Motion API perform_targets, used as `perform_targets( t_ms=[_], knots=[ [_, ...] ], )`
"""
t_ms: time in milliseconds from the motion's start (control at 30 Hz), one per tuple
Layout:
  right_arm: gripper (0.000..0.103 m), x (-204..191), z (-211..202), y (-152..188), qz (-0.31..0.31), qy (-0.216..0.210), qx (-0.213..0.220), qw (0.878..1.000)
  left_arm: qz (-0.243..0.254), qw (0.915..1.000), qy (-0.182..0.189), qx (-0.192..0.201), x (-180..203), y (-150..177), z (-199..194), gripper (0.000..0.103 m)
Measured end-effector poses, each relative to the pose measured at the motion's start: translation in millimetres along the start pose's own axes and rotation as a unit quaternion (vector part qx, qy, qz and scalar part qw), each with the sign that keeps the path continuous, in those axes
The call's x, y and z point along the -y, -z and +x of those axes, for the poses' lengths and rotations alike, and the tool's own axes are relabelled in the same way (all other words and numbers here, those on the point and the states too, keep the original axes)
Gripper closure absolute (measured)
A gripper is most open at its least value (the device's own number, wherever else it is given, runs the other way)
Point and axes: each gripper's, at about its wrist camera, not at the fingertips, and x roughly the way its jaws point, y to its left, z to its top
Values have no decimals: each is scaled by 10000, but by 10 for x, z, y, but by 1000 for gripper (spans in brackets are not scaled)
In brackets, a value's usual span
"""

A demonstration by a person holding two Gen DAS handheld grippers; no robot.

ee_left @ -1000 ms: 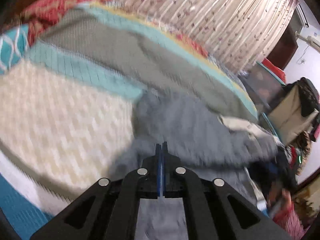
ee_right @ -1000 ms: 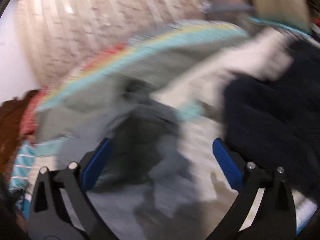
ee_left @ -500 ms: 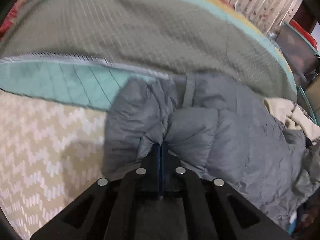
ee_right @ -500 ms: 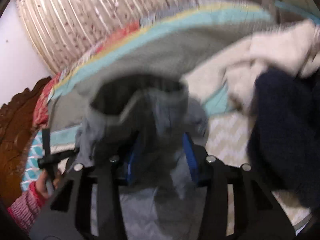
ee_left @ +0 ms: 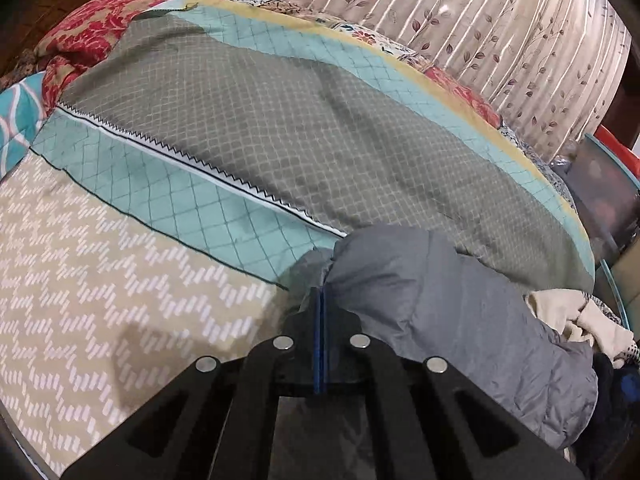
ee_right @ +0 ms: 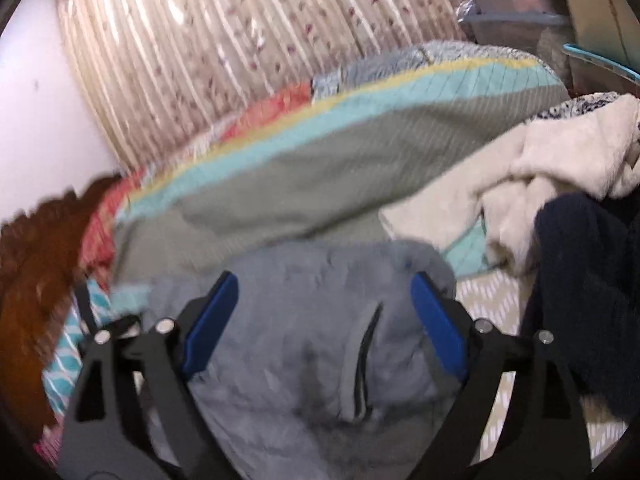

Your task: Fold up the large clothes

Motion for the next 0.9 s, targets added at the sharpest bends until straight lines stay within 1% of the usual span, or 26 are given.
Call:
perform_targets(
  t_ms=[33,67,100,133,167,233,267,300,333,367,400,433,467,500,533,567,600,633,667,700,733,767,800,833,867,900],
  knots=[
    [21,-6,123,65,-109,210,-249,9994,-45,10000,10,-32,-19,34,0,80],
    [35,-26,306,146,-266,342,-653,9969,-84,9999,9,-63,-51,56,-4,80],
    [93,-37,431,188,-362,186,-934,9948,-105,9999,7,-78,-84,34,9,80],
    [101,-35,436,176,-357,130,-895,9953,-133,9999,9,-50,-108,27,-7,80],
    [101,-55,305,70,-445,206,-416,9979,-152,9999,7,-2,-129,7,-18,80],
    [101,-56,186,-100,-587,549,100,9967,-162,9999,11,58,-133,-10,-18,80],
    [101,-5,238,-195,-624,716,213,9953,-100,9999,-52,-2,-91,5,45,80],
    [101,55,367,-234,-662,853,117,9941,1,10000,-84,-52,-27,20,112,80],
    [100,139,567,-230,-647,986,-145,9929,245,9993,-255,-74,71,71,211,80],
    [100,286,886,-159,-481,958,-659,9921,528,9972,-529,-60,153,121,302,80],
    [100,422,1157,-46,-296,942,-1086,9892,909,9917,-896,-166,236,228,508,80],
    [99,536,1348,74,-109,821,-1366,9872,1086,9887,-969,-357,257,321,680,79],
    [99,661,1478,203,213,468,-1469,9878,1212,9864,-1032,-404,270,379,765,79],
    [99,742,1504,258,446,291,-1400,9887,1400,9824,-1202,-292,323,431,790,79],
    [99,821,1474,265,705,117,-1285,9891,1466,9805,-1279,-280,357,426,780,79],
    [99,850,1436,260,822,45,-1229,9890,1506,9796,-1296,-308,377,407,760,79],
    [99,870,1354,240,877,46,-1154,9894,1534,9792,-1257,-426,384,359,709,79],
    [95,877,1271,214,870,93,-1093,9902,1508,9803,-1156,-532,368,286,590,79],
    [90,862,1083,194,826,211,-928,9920,1458,9821,-1072,-523,346,243,492,79],
    [75,844,915,192,755,290,-767,9938,1320,9869,-823,-425,274,165,231,79],
    [47,822,730,204,645,333,-585,9956,1271,9888,-668,-407,226,149,96,78],
    [34,759,452,243,471,364,-301,9978,1232,9902,-479,-455,132,122,-150,78],
    [25,691,179,310,286,336,-22,9990,1192,9910,-410,-446,49,122,-333,78],
    [23,650,9,359,155,315,79,9994,1129,9924,-324,-361,-64,149,-567,78],
    [22,596,-233,500,-16,366,55,9993,1090,9932,-296,-287,-192,215,-810,78],
    [22,603,-389,597,-69,359,-29,9993,1090,9931,-318,-301,-256,262,-925,78]
  ],
)
